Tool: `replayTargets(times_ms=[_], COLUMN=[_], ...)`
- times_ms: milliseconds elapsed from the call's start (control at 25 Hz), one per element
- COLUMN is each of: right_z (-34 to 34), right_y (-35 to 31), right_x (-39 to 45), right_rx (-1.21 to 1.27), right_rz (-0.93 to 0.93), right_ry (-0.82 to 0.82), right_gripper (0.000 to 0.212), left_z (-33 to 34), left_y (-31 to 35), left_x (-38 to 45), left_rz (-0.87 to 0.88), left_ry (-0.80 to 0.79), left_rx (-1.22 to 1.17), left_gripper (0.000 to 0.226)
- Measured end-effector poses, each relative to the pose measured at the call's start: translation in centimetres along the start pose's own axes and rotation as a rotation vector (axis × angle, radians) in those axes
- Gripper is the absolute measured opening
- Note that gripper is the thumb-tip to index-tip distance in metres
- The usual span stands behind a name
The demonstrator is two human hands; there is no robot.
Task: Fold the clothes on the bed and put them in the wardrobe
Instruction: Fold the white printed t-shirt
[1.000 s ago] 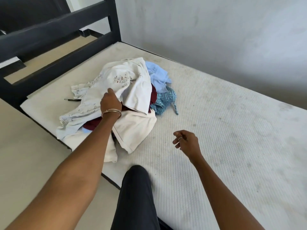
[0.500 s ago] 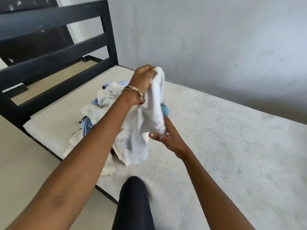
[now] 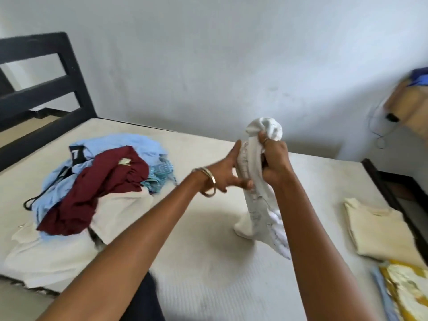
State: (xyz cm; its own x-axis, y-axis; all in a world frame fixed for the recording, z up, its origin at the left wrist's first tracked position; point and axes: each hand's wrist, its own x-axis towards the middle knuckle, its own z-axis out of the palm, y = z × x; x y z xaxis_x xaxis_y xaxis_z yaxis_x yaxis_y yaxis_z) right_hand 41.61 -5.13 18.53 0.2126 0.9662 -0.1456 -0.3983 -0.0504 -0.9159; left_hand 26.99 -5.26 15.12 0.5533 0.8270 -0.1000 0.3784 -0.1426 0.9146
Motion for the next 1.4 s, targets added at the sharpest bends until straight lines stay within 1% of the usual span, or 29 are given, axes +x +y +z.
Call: replayTargets(times_ms=[40,80,160,200,280,320,360,400,480,520,560,600,680,720,760,800,840,880,920,960,1000,1040,1080,1120,1160,1200,1320,1360,1400], right_z=[-0.4,-0.8,-2.2,-3.0,-4.9,-5.7,-6.4,-7.2,-8.5,-9.1,-9.6,-9.8,-9.6,-9.4,-9.2,-9.0,-8.8,-8.6,-8.5,-8.6,-8.7,-8.9,-9.1,-9.4,-9.6,-9.7,-8.9,-8.1,-7.2], right_y=[-0.3,-0.6,-1.0,-1.3,-1.8,-1.9,-2.0,-2.0,-2.5,-2.8,-3.4,-4.0,-5.2,-5.6,-5.9,-6.1,-6.3,-6.4,-6.4,-6.4,-6.5,-6.6,-6.7,-6.7,-6.5,-6.1,-4.9,-4.7,-4.7], right_x=[-0.4,-0.7,-1.1,-1.3,-1.1,-1.0,-1.0,-0.7,-0.4,-0.4,-0.4,-0.5,-0.7,-0.8,-0.9,-0.9,-0.9,-0.9,-1.0,-1.1,-1.2,-1.2,-1.3,-1.4,-1.4,-1.2,-1.2,-1.2,-1.3], right_rx=[-0.011,-0.032,-0.095,-0.120,-0.174,-0.198,-0.254,-0.381,-0.785,-0.955,-1.048,-1.085,-1.144,-1.163,-1.144,-1.084,-0.996,-0.924,-0.909,-0.958,-1.057,-1.192,-1.325,-1.414,-1.449,-1.423,-1.220,-1.183,-1.171], right_rz=[0.009,0.013,-0.014,-0.034,-0.082,-0.120,-0.160,-0.214,-0.347,-0.413,-0.466,-0.498,-0.560,-0.588,-0.608,-0.620,-0.612,-0.586,-0.558,-0.536,-0.522,-0.521,-0.525,-0.530,-0.529,-0.509,-0.417,-0.412,-0.420], right_ry=[-0.002,-0.021,-0.073,-0.068,-0.021,-0.015,-0.007,0.022,0.142,0.244,0.341,0.418,0.529,0.543,0.528,0.495,0.451,0.412,0.394,0.398,0.419,0.451,0.487,0.518,0.543,0.554,0.451,0.402,0.352], right_gripper=[0.010,0.006,0.014,0.010,0.003,0.004,0.012,0.020,0.027,0.025,0.024,0.028,0.033,0.032,0.030,0.028,0.026,0.024,0.023,0.021,0.021,0.022,0.024,0.026,0.027,0.026,0.020,0.019,0.019], left_z=[2.3,4.1,5.9,6.0,5.6,5.2,4.9,4.5,3.1,2.5,1.7,0.8,-0.6,-1.1,-1.3,-1.4,-1.6,-1.7,-1.9,-2.0,-2.5,-3.2,-3.8,-4.3,-4.7,-4.7,-3.0,-1.9,-0.8], left_y=[-0.3,-0.4,-0.9,-1.2,-1.2,-0.9,-0.5,0.1,0.3,0.4,0.4,0.0,-0.2,-0.4,-0.4,-0.1,0.0,0.3,0.5,0.8,0.9,1.2,1.4,1.6,1.8,2.0,1.4,1.3,1.3], left_x=[0.1,0.4,1.8,2.7,3.6,3.8,3.8,3.6,3.2,2.8,2.4,2.2,1.7,1.7,1.8,1.8,2.2,2.3,2.4,2.4,2.3,2.3,2.2,2.1,2.0,1.7,1.4,1.5,1.9], left_rz=[0.024,0.043,-0.025,-0.059,-0.082,-0.104,-0.109,-0.102,-0.041,-0.012,0.016,0.041,0.033,-0.009,-0.047,-0.082,-0.107,-0.110,-0.080,-0.026,0.027,0.085,0.135,0.162,0.173,0.152,-0.009,-0.056,-0.081], left_ry=[0.060,0.165,0.353,0.412,0.494,0.524,0.544,0.560,0.578,0.504,0.387,0.306,0.220,0.231,0.266,0.350,0.495,0.659,0.815,0.955,1.024,1.035,0.993,0.913,0.803,0.675,0.240,0.127,0.094], left_rx=[-0.044,-0.141,-0.353,-0.389,-0.342,-0.333,-0.358,-0.403,-0.465,-0.535,-0.582,-0.458,0.163,0.473,0.697,0.824,0.869,0.833,0.716,0.529,0.305,0.108,0.007,0.012,0.070,0.181,0.853,1.024,1.051], left_gripper=[0.113,0.099,0.064,0.044,0.007,0.011,0.022,0.027,0.024,0.023,0.034,0.046,0.053,0.055,0.053,0.047,0.042,0.038,0.034,0.031,0.029,0.028,0.027,0.023,0.016,0.023,0.090,0.109,0.120])
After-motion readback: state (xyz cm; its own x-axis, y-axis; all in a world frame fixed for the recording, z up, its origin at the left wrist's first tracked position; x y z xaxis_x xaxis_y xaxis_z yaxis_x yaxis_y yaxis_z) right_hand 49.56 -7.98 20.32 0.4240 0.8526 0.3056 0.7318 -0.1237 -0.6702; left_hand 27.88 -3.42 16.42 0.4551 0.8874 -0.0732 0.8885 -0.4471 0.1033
